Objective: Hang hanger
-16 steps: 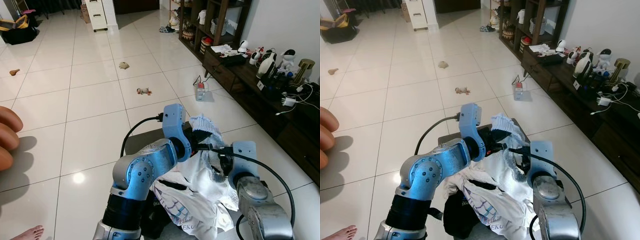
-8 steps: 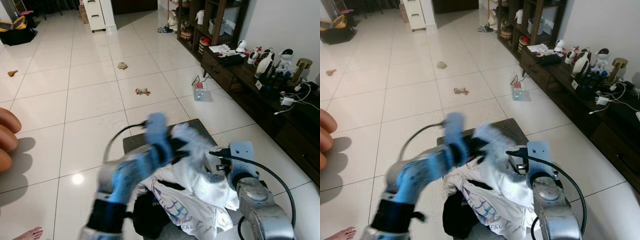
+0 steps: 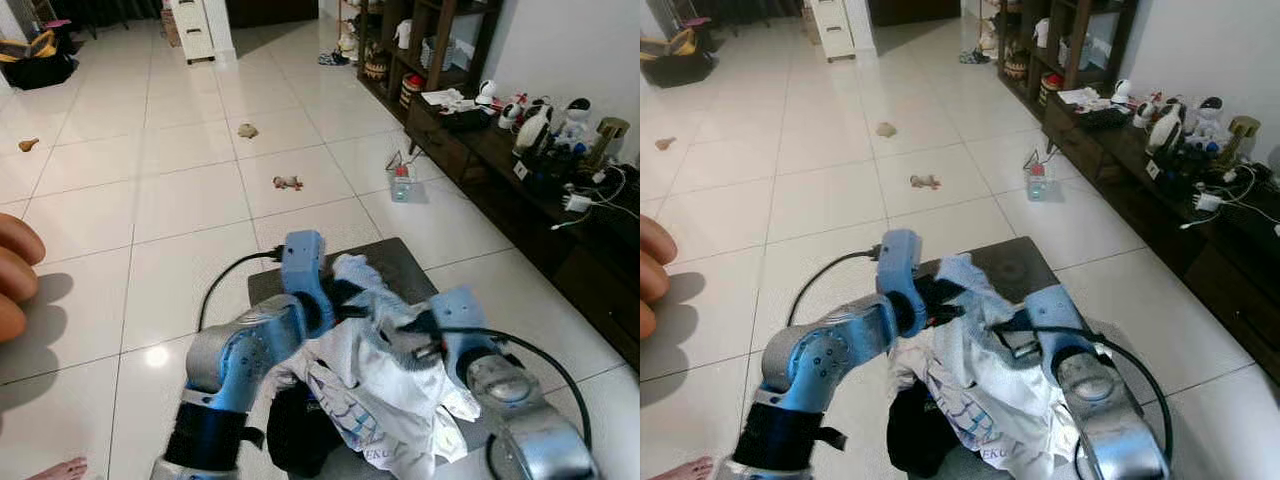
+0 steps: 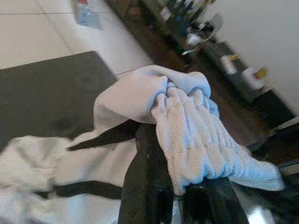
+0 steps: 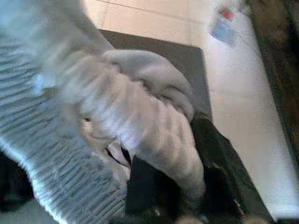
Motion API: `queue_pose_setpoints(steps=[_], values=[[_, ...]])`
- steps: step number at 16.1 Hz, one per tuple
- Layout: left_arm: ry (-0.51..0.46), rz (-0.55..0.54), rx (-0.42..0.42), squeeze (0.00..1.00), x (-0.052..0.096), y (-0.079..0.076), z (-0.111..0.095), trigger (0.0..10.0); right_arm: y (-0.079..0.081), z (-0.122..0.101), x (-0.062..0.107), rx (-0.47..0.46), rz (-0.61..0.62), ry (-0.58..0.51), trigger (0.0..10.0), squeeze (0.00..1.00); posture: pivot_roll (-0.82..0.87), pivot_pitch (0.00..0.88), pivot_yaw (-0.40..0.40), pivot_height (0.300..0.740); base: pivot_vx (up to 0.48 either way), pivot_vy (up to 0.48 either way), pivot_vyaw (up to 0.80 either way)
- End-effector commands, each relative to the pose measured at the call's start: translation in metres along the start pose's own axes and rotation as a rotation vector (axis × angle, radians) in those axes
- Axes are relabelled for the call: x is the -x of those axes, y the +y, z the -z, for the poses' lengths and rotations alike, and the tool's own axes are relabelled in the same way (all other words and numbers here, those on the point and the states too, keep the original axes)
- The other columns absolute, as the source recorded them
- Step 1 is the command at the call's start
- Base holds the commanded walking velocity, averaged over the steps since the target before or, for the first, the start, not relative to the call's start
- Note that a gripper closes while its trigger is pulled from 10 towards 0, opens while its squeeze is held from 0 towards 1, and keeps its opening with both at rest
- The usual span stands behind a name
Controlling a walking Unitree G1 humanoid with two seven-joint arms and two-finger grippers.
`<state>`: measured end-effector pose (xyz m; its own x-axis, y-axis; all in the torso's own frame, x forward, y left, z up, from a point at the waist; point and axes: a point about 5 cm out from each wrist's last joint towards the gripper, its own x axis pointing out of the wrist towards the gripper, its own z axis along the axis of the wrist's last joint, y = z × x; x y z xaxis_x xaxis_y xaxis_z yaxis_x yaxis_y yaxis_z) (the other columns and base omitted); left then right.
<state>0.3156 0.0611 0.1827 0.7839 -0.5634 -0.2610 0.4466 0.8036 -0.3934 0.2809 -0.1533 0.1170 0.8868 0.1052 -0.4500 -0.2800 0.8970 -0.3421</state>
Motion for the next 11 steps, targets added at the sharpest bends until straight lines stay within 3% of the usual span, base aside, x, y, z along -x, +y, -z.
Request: queue_pose_setpoints(steps=[1,3,4,5,6,7,8,9,11], values=[[0.009,-0.005,-0.047,0.0,0.004,-0.001,0.0,0.0,0.004,-0.006,0.002,0.049,-0.034,-0.01,0.0,0.0,-0.01,0.137,0.022,0.74,0.0,0.0,0.0],[0.038,-0.029,-0.119,0.0,0.008,0.007,0.004,0.0,0.004,-0.007,0.002,0.15,-0.069,0.0,0.0,0.0,-0.01,0.133,0.023,0.74,0.0,0.0,0.0],[0.039,-0.023,-0.141,0.0,0.009,0.008,0.005,0.0,0.0,-0.011,0.001,0.135,-0.046,-0.014,0.0,0.0,-0.01,0.129,0.023,0.74,0.0,0.0,0.0],[0.051,-0.017,-0.246,0.0,0.014,0.014,0.008,10.0,-0.007,-0.018,-0.001,0.1,-0.009,-0.03,0.0,0.0,-0.01,0.122,0.025,0.74,0.0,0.0,0.0],[0.057,-0.011,-0.264,0.0,0.016,0.015,0.009,10.0,-0.009,-0.019,-0.001,0.089,-0.003,-0.033,0.0,0.0,-0.01,0.122,0.025,0.74,0.0,0.0,0.0],[0.085,-0.018,-0.364,1.0,0.024,0.024,0.016,10.0,-0.012,-0.017,-0.003,0.054,0.011,-0.023,0.0,0.0,-0.01,0.111,0.025,0.74,0.0,0.0,0.0],[0.095,-0.023,-0.392,1.0,0.027,0.027,0.019,10.0,-0.013,-0.016,-0.004,0.052,0.017,-0.018,0.0,0.0,-0.01,0.111,0.025,0.74,0.0,0.0,0.0],[0.125,-0.075,-0.45,1.0,0.036,0.04,0.028,10.0,-0.012,-0.011,-0.008,-0.028,0.026,-0.013,0.0,0.0,-0.01,0.1,0.025,0.74,0.0,0.0,0.0],[0.136,-0.125,-0.493,1.0,0.048,0.051,0.036,10.0,-0.008,-0.006,-0.013,-0.145,0.021,-0.009,0.0,0.0,0.0,0.09,0.024,0.74,0.0,0.0,0.0]])
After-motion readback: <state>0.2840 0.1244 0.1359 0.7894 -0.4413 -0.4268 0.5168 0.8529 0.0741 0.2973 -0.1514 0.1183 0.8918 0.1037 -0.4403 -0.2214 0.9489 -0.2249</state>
